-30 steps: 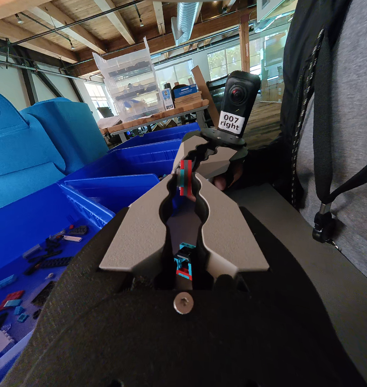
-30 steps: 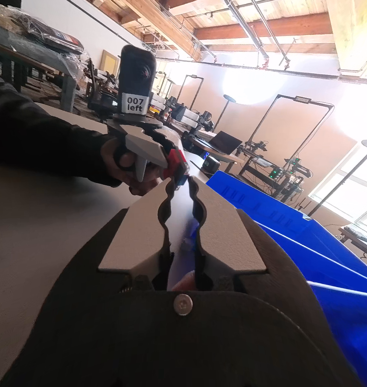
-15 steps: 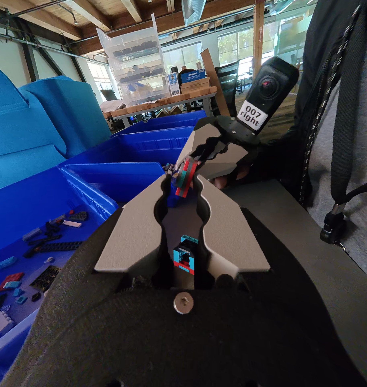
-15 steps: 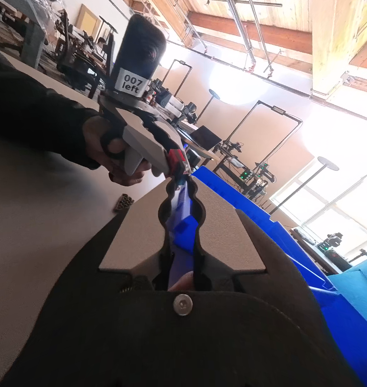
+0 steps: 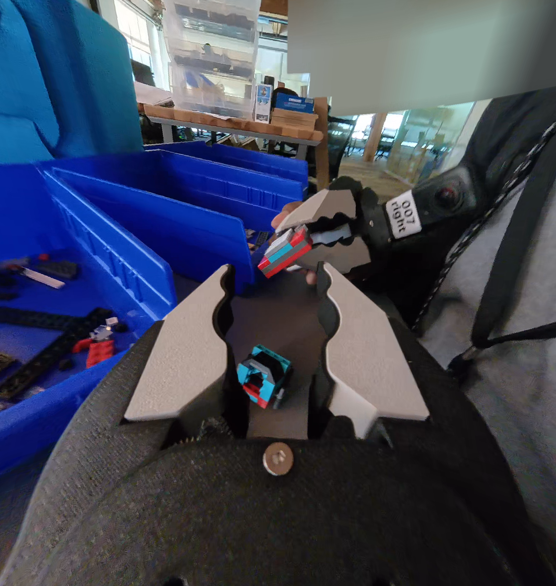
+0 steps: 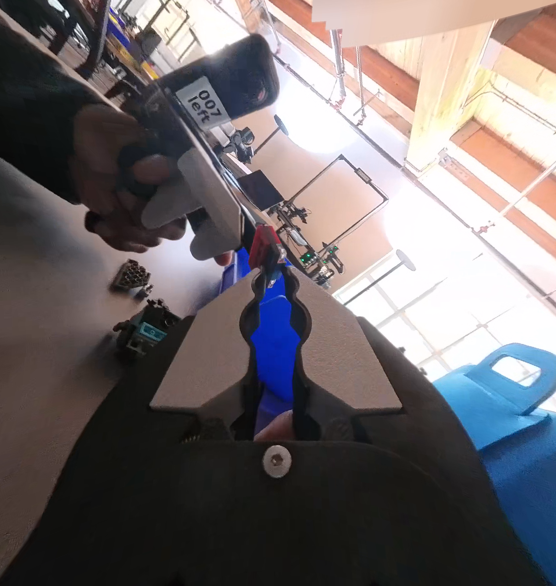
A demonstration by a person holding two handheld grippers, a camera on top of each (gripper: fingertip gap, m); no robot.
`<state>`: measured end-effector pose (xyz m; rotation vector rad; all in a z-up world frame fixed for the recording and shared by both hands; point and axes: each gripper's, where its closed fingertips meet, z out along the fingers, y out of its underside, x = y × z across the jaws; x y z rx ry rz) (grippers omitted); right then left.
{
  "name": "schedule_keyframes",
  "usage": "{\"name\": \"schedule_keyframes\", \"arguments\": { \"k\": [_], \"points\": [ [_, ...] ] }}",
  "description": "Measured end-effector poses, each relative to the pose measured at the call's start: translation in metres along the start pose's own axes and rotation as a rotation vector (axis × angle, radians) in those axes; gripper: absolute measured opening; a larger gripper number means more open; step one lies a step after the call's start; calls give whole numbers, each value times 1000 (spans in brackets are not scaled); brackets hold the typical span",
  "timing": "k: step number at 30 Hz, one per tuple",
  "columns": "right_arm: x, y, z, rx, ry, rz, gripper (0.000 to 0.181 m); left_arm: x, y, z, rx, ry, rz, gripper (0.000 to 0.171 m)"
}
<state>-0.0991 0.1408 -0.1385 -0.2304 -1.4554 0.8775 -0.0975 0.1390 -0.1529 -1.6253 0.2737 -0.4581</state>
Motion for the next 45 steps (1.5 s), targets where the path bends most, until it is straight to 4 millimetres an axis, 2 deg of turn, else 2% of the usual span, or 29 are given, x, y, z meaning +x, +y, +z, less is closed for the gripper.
{"name": "schedule_keyframes", "arguments": {
  "k": [5,13,31,35,45],
  "points": [
    [0,1,-1,-23,39,-109,13,7,-9,1,53,92,-191,58],
    [-4,-1,7,-21,53,-161,13,3,-8,1,76,124,-322,58],
    [-6,-2,12,-28,37,-172,13,-3,-4,-2,87,168,-432,46],
    [-6,-2,13,-28,26,-150,13,1,-6,-3,97,202,-439,37],
    [1,-7,10,7,25,-34,17,3,-14,-3,149,202,-450,36]
  ]
}}
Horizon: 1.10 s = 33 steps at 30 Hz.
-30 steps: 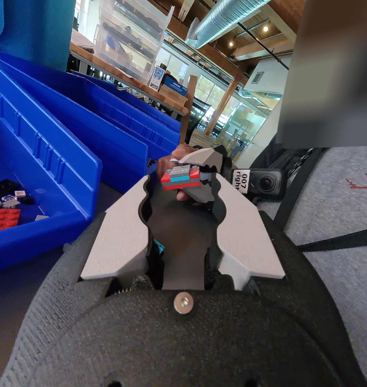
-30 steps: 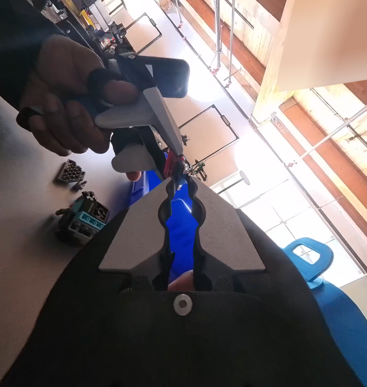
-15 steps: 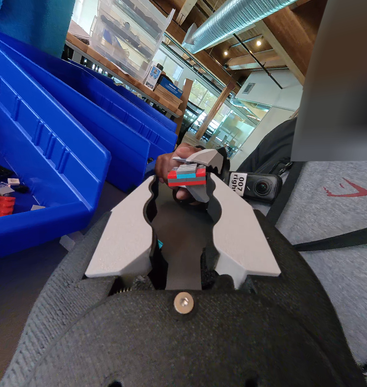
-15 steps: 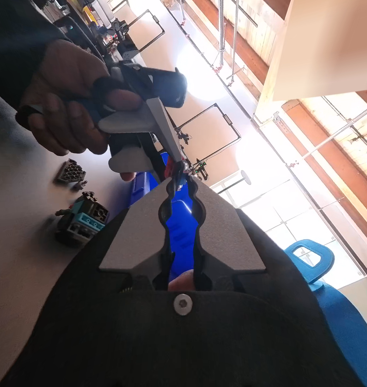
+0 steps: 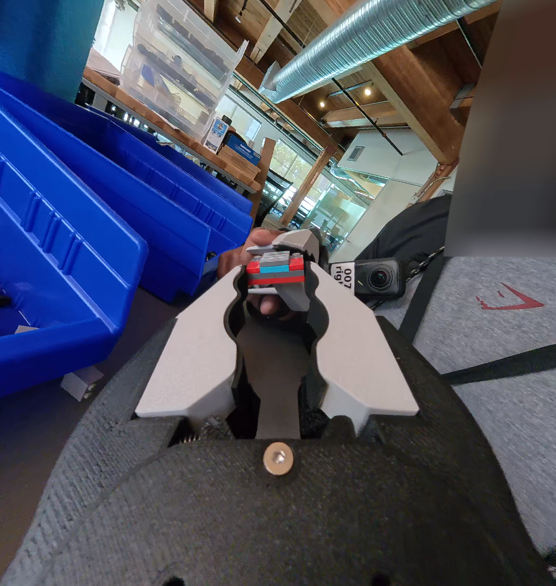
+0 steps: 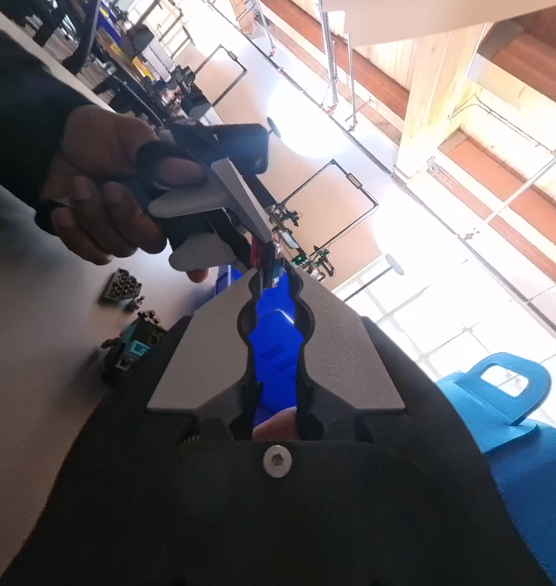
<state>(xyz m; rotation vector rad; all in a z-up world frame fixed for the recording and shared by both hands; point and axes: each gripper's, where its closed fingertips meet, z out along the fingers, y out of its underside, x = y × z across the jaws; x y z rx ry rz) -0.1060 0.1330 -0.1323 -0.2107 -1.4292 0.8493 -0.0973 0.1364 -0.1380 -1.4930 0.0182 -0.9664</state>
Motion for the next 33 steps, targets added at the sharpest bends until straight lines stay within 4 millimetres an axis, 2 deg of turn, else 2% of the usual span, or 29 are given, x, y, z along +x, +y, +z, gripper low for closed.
{"name": "schedule_keyframes", "arguments": {
  "k": [4,11,19,28,33],
  "points": [
    [1,-3,0,14,-24,101,27,1,-6,-2,17,-25,59,36],
    [7,-10,-2,52,-67,319,38,-2,-15,-7,41,-141,289,37],
    [6,4,1,-26,-103,468,42,-11,-21,-14,44,-237,446,37],
    [14,32,2,-110,-71,534,41,-17,-19,-7,60,-235,335,37],
    [14,31,2,-90,-76,522,41,-28,-11,-6,7,-279,318,36]
  ]
}}
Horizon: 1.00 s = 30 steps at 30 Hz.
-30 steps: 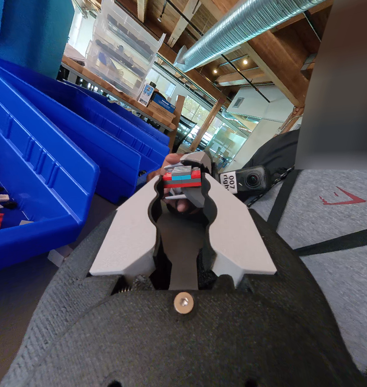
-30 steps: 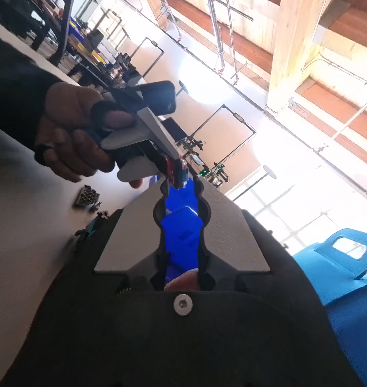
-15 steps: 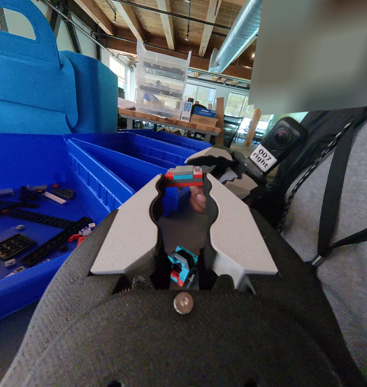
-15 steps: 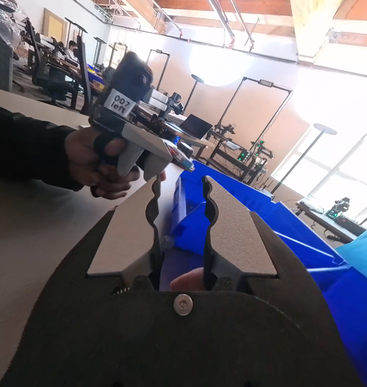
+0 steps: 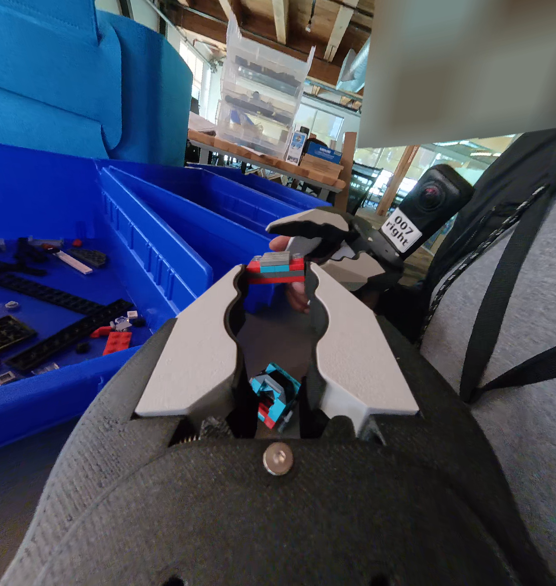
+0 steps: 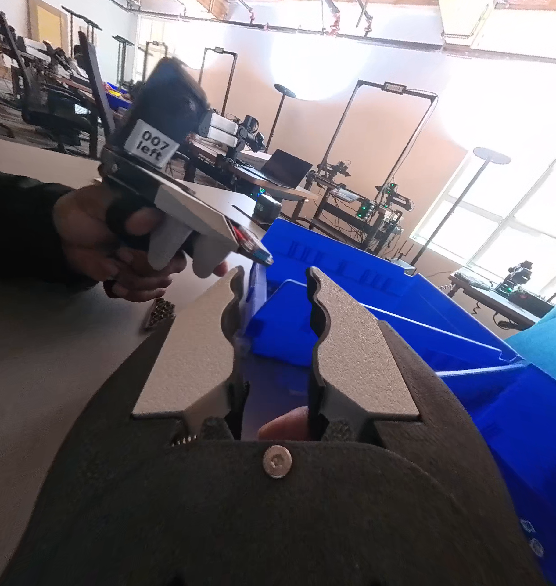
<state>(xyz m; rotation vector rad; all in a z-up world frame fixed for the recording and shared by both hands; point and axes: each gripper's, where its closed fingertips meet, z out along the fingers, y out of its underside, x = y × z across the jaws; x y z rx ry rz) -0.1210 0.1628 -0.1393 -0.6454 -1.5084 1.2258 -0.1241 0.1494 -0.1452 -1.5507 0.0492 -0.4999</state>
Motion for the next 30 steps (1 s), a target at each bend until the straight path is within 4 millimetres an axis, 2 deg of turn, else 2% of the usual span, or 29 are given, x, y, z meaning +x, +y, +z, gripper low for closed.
{"name": "schedule_keyframes", "arguments": {
  "k": [14,30],
  "points": [
    [-22,21,-2,-83,-59,-153,37,-3,29,9,-201,-70,50,37],
    [-34,30,-1,-123,-72,-247,23,-4,45,7,-316,-108,41,36]
  ]
}}
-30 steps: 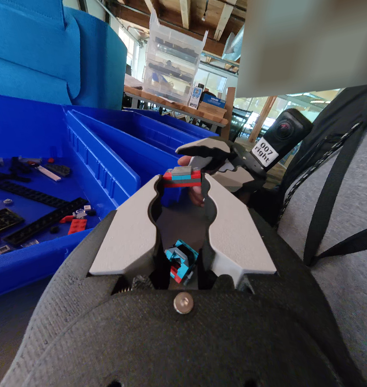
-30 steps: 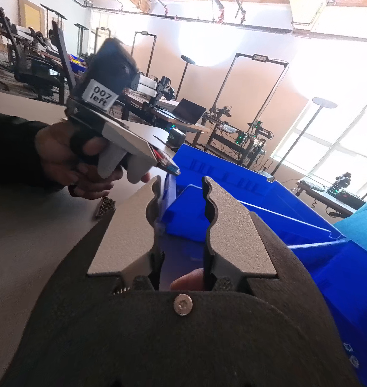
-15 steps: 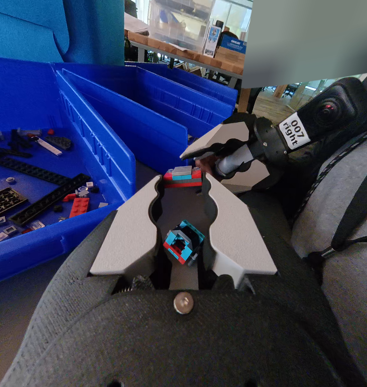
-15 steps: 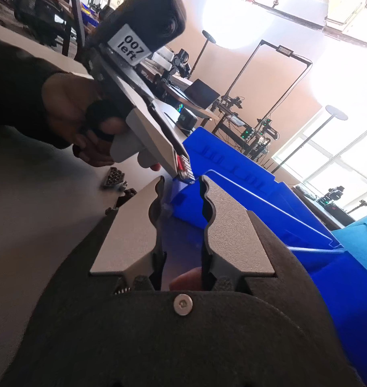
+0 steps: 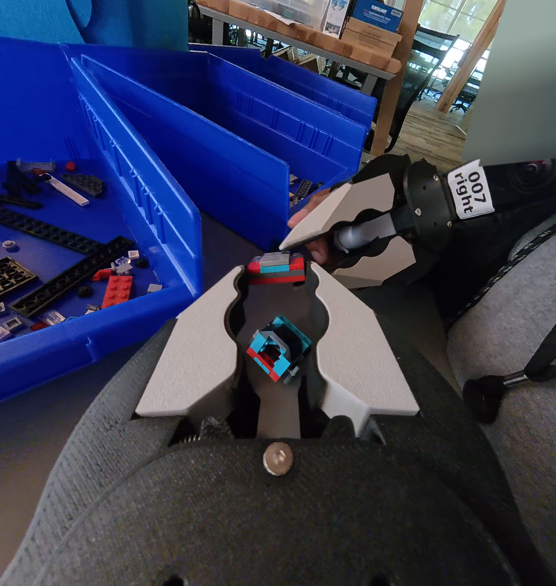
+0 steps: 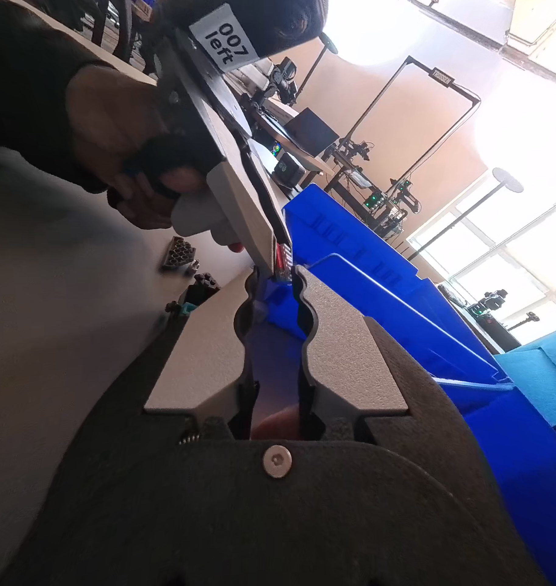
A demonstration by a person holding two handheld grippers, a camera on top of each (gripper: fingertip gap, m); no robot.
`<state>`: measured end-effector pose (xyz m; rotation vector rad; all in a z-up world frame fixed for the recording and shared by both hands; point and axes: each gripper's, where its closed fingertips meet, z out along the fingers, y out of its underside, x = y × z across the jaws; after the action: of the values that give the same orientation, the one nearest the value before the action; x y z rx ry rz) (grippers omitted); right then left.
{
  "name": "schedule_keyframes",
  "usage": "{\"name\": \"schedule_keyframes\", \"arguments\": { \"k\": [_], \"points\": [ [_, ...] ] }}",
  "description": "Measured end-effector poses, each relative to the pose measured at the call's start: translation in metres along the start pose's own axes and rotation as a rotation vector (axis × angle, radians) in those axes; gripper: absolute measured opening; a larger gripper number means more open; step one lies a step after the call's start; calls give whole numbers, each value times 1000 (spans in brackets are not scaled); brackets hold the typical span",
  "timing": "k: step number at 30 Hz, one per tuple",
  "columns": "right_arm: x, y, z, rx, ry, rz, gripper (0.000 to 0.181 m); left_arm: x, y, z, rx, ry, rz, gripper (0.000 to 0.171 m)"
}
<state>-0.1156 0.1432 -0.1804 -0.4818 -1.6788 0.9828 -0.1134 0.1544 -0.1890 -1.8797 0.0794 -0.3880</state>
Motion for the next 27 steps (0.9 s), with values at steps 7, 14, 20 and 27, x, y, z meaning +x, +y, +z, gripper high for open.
{"name": "schedule_keyframes", "arguments": {
  "k": [7,14,20,27],
  "points": [
    [1,-3,-2,13,-8,41,17,4,-4,0,31,28,-19,37],
    [3,-9,-6,60,-39,136,15,12,-11,-3,85,106,-66,37],
    [7,-17,-10,114,-80,249,14,18,-19,-8,147,180,-89,36],
    [13,-26,-16,192,-173,477,14,25,-30,-17,222,244,-89,30]
  ]
}}
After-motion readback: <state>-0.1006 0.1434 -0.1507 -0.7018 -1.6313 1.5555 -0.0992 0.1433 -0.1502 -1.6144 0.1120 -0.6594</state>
